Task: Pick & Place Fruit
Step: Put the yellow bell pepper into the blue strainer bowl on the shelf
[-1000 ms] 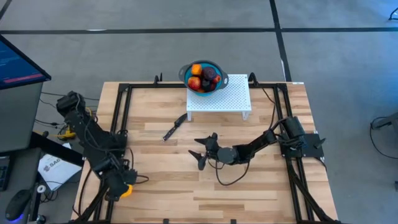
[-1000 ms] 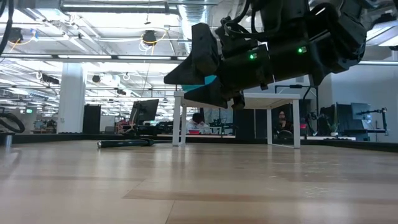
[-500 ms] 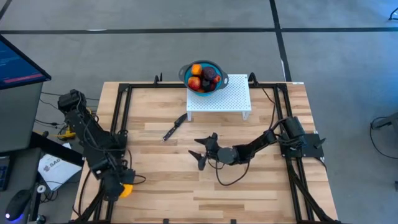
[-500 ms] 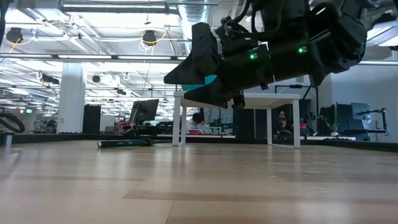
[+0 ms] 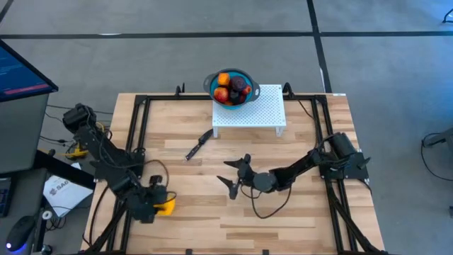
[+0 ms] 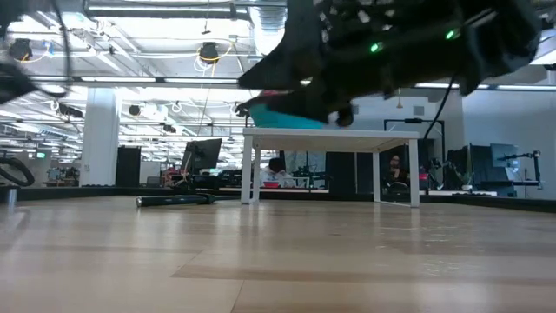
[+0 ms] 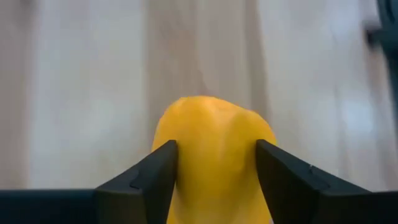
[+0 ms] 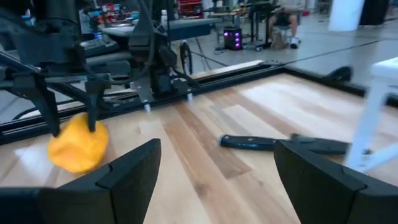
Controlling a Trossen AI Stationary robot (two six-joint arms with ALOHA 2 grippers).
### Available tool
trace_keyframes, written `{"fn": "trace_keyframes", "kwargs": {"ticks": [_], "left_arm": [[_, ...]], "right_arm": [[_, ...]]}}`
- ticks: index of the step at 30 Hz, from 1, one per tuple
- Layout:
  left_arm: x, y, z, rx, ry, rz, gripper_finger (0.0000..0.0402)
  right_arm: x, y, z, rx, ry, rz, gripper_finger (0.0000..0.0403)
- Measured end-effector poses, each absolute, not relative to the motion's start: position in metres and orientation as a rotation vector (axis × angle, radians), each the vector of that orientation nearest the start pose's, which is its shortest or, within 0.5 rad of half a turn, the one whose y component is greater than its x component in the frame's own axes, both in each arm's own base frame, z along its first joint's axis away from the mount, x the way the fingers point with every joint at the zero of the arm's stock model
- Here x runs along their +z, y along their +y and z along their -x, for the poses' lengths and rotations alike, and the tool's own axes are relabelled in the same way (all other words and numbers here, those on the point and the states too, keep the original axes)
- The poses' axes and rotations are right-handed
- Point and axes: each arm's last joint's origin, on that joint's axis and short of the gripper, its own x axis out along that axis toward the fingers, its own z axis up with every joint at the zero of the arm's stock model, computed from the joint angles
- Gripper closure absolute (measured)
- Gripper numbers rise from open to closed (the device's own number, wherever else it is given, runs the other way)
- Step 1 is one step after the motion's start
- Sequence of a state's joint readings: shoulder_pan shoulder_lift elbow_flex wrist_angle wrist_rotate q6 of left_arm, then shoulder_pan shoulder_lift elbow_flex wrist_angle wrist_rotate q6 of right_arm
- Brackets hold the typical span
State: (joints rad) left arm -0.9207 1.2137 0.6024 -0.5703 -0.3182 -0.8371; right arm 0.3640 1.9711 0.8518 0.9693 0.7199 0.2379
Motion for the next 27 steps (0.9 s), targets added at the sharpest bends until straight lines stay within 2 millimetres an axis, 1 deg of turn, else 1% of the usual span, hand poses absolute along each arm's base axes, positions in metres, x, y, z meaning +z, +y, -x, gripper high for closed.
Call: {"fn": "trace_keyframes", "kwargs": {"ticks": [3, 7, 9, 11, 14, 17, 20, 23, 25, 27], "left_arm": [[0.174, -0.146, -0.146, -0.039, 0.958, 0.027, 0.0215], [0.177, -0.131, -0.172, 0.033, 0.852, 0.025, 0.0230], [0.174, -0.123, -0.186, 0.049, 0.807, 0.038, 0.0245], [0.165, -0.116, -0.198, 0.022, 0.771, 0.053, 0.0263], [0.155, -0.109, -0.213, -0.031, 0.702, 0.057, 0.0280], [0.150, -0.103, -0.227, -0.043, 0.632, 0.016, 0.0279], [0.146, -0.098, -0.241, -0.060, 0.553, -0.039, 0.0269], [0.143, -0.092, -0.255, -0.077, 0.468, -0.043, 0.0266], [0.137, -0.086, -0.264, -0.077, 0.439, -0.021, 0.0268], [0.130, -0.080, -0.270, -0.071, 0.428, -0.001, 0.0273]], "right_arm": [[0.149, 0.121, -0.340, -0.400, 0.107, -0.129, 0.0097], [0.160, 0.132, -0.316, -0.403, 0.152, -0.107, 0.0097], [0.161, 0.138, -0.305, -0.385, 0.187, -0.113, 0.0097], [0.159, 0.143, -0.295, -0.372, 0.230, -0.129, 0.0097], [0.153, 0.151, -0.287, -0.363, 0.280, -0.176, 0.0097], [0.151, 0.158, -0.282, -0.355, 0.288, -0.235, 0.0097], [0.147, 0.160, -0.282, -0.357, 0.285, -0.277, 0.0097], [0.146, 0.158, -0.283, -0.356, 0.296, -0.277, 0.0097], [0.140, 0.154, -0.285, -0.360, 0.327, -0.262, 0.0097], [0.132, 0.150, -0.287, -0.335, 0.387, -0.179, 0.0097]]}}
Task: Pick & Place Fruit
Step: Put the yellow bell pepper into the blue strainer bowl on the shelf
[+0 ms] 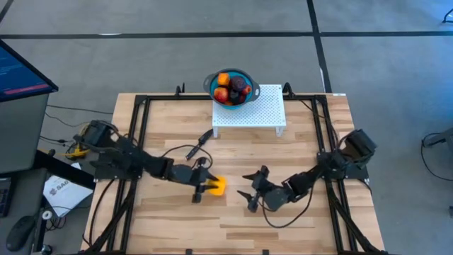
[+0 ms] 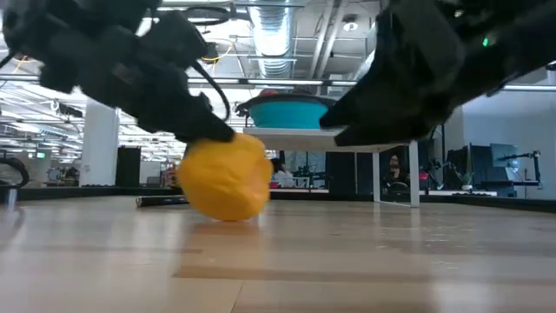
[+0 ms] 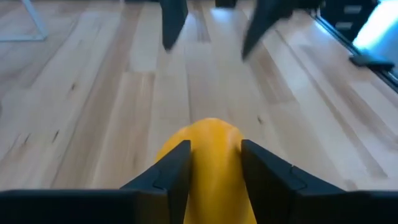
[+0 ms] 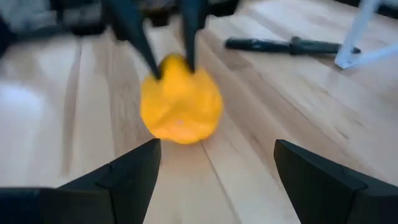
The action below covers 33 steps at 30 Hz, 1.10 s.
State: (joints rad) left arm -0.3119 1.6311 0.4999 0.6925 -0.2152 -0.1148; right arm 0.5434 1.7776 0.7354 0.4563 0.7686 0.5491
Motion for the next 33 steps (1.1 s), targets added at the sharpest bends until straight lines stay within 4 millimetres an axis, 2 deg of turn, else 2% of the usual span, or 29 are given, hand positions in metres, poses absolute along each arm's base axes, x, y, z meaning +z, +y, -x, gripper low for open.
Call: {"fn": "trace_keyframes", "kwargs": {"ticks": [7, 14, 18, 23, 26, 29, 33], "left_arm": [[0.121, -0.071, -0.281, -0.061, 0.375, 0.030, 0.0282], [0.122, -0.063, -0.282, -0.035, 0.372, 0.032, 0.0277], [0.122, -0.060, -0.283, -0.021, 0.371, 0.034, 0.0283], [0.122, -0.060, -0.283, -0.014, 0.371, 0.033, 0.0285], [0.122, -0.060, -0.283, -0.016, 0.370, 0.033, 0.0285], [0.122, -0.060, -0.283, -0.020, 0.364, 0.035, 0.0278], [0.131, -0.057, -0.284, -0.064, 0.325, 0.054, 0.0234]], "right_arm": [[0.112, 0.145, -0.315, -0.248, 0.499, 0.101, 0.0089], [0.108, 0.144, -0.353, -0.230, 0.590, 0.310, 0.0038], [0.104, 0.141, -0.370, -0.252, 0.623, 0.346, 0.0017], [0.097, 0.136, -0.385, -0.328, 0.620, 0.370, 0.0011], [0.094, 0.136, -0.386, -0.338, 0.617, 0.360, 0.0027], [0.093, 0.136, -0.386, -0.345, 0.615, 0.311, 0.0066], [0.096, 0.137, -0.383, -0.337, 0.625, 0.235, 0.0118]]}}
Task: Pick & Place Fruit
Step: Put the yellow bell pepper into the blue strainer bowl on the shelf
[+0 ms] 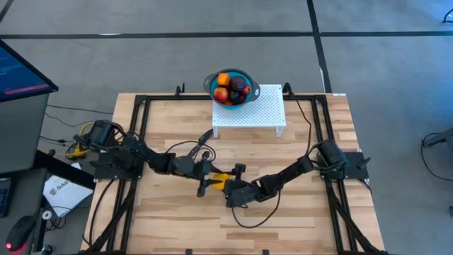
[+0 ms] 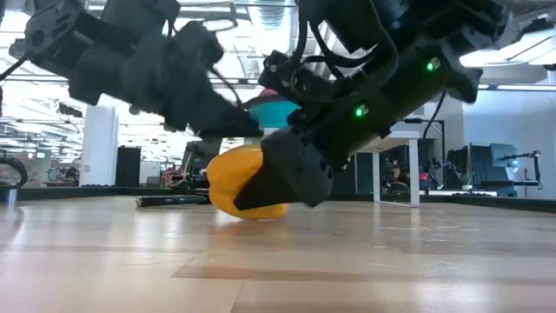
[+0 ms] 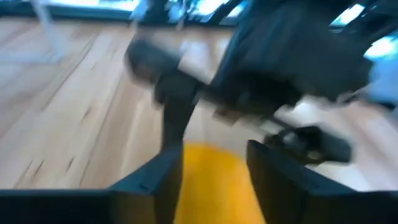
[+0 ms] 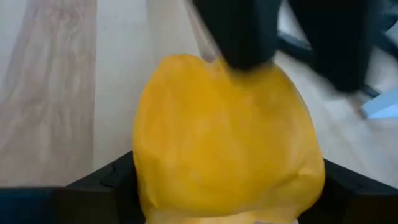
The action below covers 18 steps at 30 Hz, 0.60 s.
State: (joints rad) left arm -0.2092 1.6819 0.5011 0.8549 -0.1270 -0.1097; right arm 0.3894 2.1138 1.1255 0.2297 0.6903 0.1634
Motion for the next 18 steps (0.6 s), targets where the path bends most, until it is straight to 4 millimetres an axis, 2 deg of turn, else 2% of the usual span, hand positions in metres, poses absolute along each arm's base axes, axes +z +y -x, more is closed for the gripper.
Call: {"fn": "trace_keyframes", "kwargs": {"ticks": [4, 8, 10, 13, 16, 18], "left_arm": [[0.155, -0.046, -0.281, -0.087, 0.252, 0.075, 0.0166], [0.181, -0.035, -0.269, -0.055, 0.192, 0.003, 0.0113], [0.187, -0.030, -0.258, -0.008, 0.183, -0.017, 0.0098], [0.189, -0.025, -0.239, 0.051, 0.156, -0.020, 0.0089], [0.184, -0.024, -0.222, 0.072, 0.149, 0.009, 0.0090], [0.178, -0.022, -0.212, 0.075, 0.156, 0.042, 0.0094]], "right_arm": [[0.112, 0.145, -0.370, -0.311, 0.688, 0.159, 0.0119], [0.143, 0.152, -0.351, -0.311, 0.729, 0.094, 0.0104], [0.162, 0.153, -0.342, -0.333, 0.708, 0.071, 0.0094], [0.182, 0.147, -0.332, -0.431, 0.585, 0.036, 0.0091], [0.181, 0.131, -0.325, -0.555, 0.430, 0.005, 0.0096], [0.184, 0.116, -0.327, -0.640, 0.291, -0.019, 0.0097]]}}
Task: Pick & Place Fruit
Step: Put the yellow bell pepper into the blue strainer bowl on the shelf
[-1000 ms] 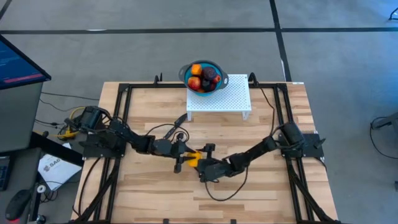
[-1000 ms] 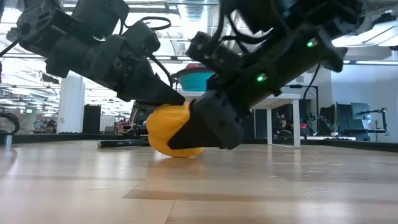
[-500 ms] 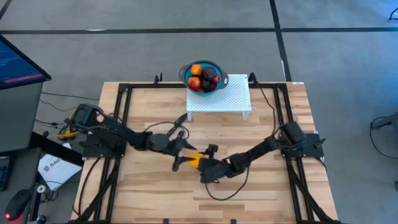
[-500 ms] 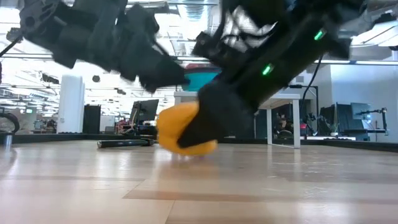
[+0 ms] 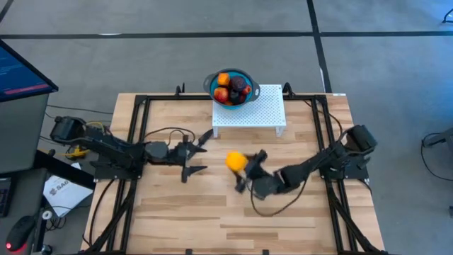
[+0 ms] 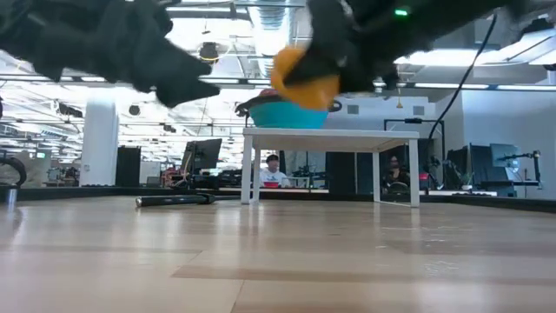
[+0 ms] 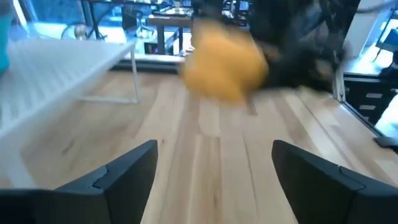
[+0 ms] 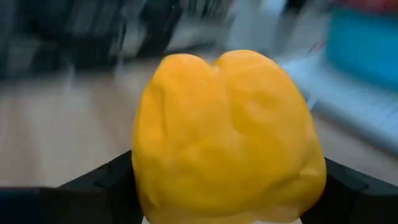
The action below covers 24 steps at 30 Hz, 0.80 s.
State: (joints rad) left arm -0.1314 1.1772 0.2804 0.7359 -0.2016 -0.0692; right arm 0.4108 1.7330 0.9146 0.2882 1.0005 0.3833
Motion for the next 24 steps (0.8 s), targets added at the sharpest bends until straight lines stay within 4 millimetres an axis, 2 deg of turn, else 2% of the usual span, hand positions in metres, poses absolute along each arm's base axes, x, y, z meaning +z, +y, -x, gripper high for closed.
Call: {"fn": "trace_keyframes", "kwargs": {"ticks": [6, 10, 15, 19, 24], "left_arm": [[0.158, -0.021, -0.192, 0.077, 0.198, 0.127, 0.0103], [0.153, -0.023, -0.188, 0.069, 0.208, 0.152, 0.0103], [0.155, -0.025, -0.188, 0.056, 0.183, 0.157, 0.0103], [0.156, -0.025, -0.188, 0.055, 0.172, 0.158, 0.0103], [0.157, -0.025, -0.188, 0.055, 0.171, 0.158, 0.0103]], "right_arm": [[0.217, 0.055, -0.343, -0.702, -0.025, 0.009, 0.0094], [0.231, 0.010, -0.349, -0.825, -0.110, 0.019, 0.0093], [0.246, -0.041, -0.352, -0.966, -0.191, -0.046, 0.0092], [0.258, -0.059, -0.354, -1.020, -0.197, -0.023, 0.0092], [0.280, -0.062, -0.358, -1.023, 0.016, 0.092, 0.0092]]}}
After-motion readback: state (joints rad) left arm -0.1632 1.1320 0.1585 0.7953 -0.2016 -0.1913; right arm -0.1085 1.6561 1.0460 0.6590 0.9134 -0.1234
